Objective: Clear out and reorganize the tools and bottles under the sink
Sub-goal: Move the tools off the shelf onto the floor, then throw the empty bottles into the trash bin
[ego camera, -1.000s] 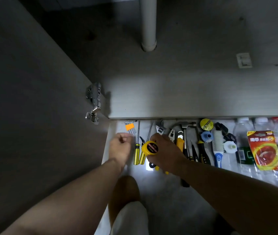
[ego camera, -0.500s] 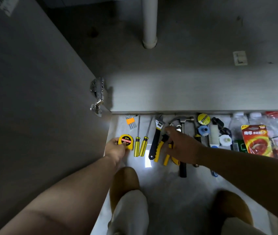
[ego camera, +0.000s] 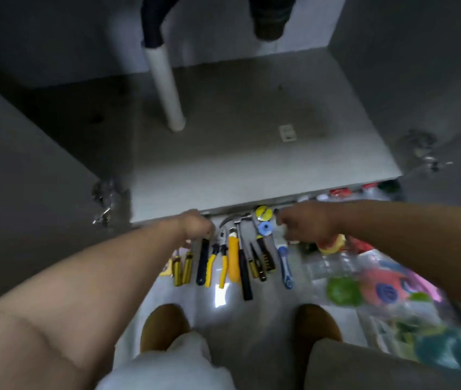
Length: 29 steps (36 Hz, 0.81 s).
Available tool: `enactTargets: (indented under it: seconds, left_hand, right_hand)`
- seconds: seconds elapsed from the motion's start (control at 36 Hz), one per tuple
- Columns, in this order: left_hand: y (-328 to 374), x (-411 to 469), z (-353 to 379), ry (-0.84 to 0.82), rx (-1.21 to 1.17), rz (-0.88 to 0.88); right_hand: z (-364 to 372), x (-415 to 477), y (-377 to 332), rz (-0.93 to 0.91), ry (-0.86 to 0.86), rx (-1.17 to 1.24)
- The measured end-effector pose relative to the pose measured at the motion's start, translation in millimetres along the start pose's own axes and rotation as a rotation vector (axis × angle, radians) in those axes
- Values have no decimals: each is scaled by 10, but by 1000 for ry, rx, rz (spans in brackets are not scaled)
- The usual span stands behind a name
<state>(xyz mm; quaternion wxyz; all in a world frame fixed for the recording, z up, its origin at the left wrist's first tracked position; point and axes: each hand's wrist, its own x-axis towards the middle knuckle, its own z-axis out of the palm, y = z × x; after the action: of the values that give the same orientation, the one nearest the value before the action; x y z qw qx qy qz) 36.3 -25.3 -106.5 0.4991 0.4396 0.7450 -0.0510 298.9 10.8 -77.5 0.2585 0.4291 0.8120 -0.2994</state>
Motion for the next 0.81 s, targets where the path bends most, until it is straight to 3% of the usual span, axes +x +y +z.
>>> enactTargets:
  seconds: [0.14,0.39,0.61,0.81]
  left_hand:
    - [1089,-615,-92,15,244,370]
    - [1936,-1197,517,22,205,603]
    - [1674,-959,903,-56,75,562]
    - [1565,-727,919,-108,-31,446]
  right_hand:
    - [-372,-811,507,206,291,84]
    - [206,-1447,1078,523,322,399]
    - [732,-1076,1144,664,334,520]
    - [948,-621,1201,832,298,456]
